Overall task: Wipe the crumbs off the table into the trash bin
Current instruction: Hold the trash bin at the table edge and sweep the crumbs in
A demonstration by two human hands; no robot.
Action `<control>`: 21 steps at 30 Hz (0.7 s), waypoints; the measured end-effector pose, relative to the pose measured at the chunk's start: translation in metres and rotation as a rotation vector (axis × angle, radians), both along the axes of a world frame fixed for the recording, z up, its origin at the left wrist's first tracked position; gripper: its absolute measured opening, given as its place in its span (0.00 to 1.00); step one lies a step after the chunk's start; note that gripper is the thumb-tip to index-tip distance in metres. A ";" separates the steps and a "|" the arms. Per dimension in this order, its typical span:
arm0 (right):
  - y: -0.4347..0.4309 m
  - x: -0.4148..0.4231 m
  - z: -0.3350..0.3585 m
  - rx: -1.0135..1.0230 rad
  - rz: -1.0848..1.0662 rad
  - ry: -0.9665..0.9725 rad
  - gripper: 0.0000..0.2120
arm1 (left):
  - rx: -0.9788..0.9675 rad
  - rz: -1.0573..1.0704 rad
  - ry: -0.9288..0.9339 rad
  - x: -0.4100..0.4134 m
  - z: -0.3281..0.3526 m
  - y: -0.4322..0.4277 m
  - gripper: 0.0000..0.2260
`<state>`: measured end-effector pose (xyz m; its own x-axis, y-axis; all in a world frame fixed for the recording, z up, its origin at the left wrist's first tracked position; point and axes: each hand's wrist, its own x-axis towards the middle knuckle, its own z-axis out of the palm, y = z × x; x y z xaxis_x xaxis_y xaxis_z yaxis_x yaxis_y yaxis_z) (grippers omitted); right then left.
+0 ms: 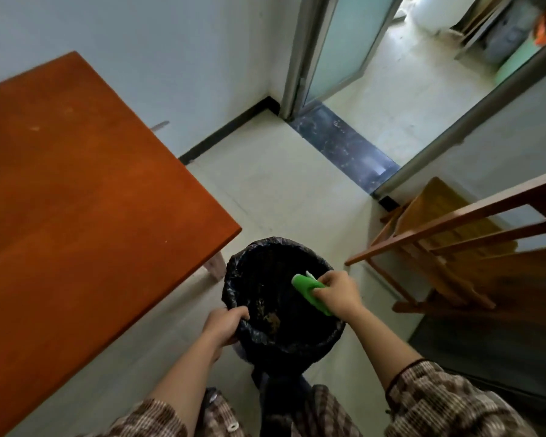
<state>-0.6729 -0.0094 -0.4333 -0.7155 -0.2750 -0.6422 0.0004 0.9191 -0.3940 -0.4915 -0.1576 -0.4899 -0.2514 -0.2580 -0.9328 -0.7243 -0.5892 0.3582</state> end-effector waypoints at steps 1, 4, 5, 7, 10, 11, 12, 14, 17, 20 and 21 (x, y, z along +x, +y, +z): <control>0.002 -0.017 0.002 -0.018 -0.017 -0.007 0.03 | -0.003 -0.007 0.008 -0.018 -0.001 0.003 0.11; 0.000 -0.065 0.011 -0.091 -0.098 -0.023 0.04 | -0.037 -0.031 0.019 -0.069 0.006 0.006 0.11; -0.001 -0.078 0.014 -0.113 -0.122 -0.023 0.04 | -0.053 -0.008 0.029 -0.085 0.011 0.007 0.09; -0.010 -0.104 0.018 -0.176 -0.185 -0.058 0.02 | -0.072 0.042 0.051 -0.118 0.019 0.001 0.05; -0.033 -0.142 0.020 -0.237 -0.232 -0.082 0.03 | -0.085 0.056 0.085 -0.165 0.024 -0.018 0.06; -0.046 -0.156 0.019 -0.253 -0.243 -0.089 0.04 | -0.095 0.063 0.090 -0.181 0.023 -0.029 0.06; -0.057 -0.168 0.019 -0.266 -0.249 -0.096 0.04 | -0.104 0.070 0.089 -0.194 0.024 -0.039 0.07; -0.083 -0.191 0.016 -0.295 -0.263 -0.099 0.05 | -0.114 0.084 0.095 -0.224 0.019 -0.064 0.10; -0.123 -0.223 0.012 -0.330 -0.311 -0.110 0.05 | -0.092 0.108 0.126 -0.267 0.007 -0.106 0.09; -0.161 -0.250 0.005 -0.342 -0.351 -0.158 0.05 | -0.082 0.108 0.091 -0.298 -0.007 -0.141 0.05; -0.176 -0.260 -0.001 -0.346 -0.354 -0.165 0.04 | -0.090 0.109 0.068 -0.307 -0.014 -0.153 0.05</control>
